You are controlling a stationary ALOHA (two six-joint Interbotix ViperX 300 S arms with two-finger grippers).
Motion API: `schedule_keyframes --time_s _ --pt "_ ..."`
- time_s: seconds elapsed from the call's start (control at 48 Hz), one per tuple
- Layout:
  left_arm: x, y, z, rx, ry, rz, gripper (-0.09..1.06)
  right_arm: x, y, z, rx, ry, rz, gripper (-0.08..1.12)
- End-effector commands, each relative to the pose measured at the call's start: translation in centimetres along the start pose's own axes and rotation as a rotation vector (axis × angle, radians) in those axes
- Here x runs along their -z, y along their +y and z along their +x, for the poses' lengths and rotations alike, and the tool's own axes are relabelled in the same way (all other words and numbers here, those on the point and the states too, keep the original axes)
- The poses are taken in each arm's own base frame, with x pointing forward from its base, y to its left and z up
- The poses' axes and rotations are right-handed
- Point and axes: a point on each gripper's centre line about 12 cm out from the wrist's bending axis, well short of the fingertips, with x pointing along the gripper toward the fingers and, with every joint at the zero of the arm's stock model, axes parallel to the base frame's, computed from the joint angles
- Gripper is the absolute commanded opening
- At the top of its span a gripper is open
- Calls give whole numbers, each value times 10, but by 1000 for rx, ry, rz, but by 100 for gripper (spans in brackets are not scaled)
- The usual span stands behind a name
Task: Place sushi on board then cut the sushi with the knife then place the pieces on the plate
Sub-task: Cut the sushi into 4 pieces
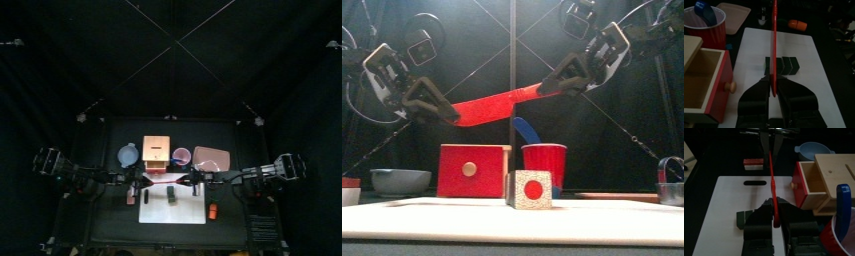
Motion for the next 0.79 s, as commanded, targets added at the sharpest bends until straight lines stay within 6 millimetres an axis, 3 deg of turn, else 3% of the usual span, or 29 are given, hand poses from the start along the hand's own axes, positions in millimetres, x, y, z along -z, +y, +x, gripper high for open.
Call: schedule_keyframes --time_s 0.021,0.438,0.604,0.792 --pt "-9 -1 1 2 -32 -5 39 -6 0 -2 2 -26 -1 35" --pt "-10 -8 1 19 -148 73 39 36 -1 -12 30 78 111 35" --pt "3 -11 18 -4 -171 178 39 37 -1 -12 29 82 105 35" --pt "15 -20 39 -13 -160 180 39 42 -3 -14 30 93 92 35"
